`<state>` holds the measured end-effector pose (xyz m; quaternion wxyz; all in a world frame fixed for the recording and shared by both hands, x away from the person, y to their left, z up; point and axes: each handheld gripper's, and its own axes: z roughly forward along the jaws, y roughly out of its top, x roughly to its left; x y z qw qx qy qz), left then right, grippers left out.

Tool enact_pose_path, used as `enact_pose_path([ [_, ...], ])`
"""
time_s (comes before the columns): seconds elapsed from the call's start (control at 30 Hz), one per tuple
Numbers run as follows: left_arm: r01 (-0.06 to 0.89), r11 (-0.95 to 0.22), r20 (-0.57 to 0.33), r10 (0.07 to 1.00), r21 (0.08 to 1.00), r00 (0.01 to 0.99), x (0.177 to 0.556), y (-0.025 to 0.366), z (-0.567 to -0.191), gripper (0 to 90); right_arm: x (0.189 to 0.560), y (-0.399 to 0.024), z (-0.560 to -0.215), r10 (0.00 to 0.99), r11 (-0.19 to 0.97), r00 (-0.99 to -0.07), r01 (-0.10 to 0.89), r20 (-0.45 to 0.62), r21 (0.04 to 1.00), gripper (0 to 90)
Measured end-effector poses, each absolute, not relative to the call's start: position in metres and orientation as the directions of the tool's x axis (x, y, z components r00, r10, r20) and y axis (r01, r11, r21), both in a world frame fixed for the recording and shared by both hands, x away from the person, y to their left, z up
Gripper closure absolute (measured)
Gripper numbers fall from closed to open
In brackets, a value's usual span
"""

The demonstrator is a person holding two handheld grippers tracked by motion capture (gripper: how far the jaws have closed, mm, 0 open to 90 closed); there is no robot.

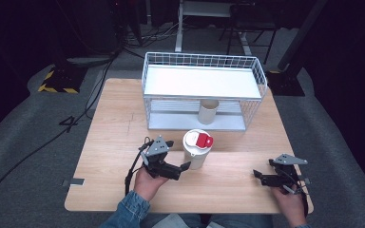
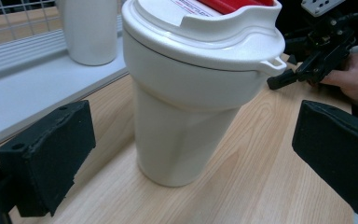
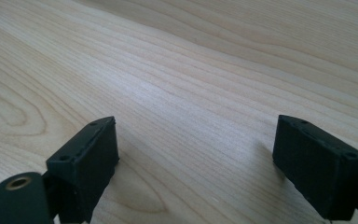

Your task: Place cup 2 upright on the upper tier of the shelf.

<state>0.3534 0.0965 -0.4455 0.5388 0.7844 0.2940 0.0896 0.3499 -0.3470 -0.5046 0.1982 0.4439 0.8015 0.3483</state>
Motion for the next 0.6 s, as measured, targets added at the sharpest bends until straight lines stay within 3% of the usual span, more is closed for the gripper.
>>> enact_pose_path([
  [0.6, 0.329, -0.234, -0.172, 0.512, 0.915, 0.842, 0.369, 0.067, -0.465, 0.0, 0.35, -0.347, -0.505, 0.85, 0.363, -0.527, 0.574, -0.009, 0.734, 14.1],
])
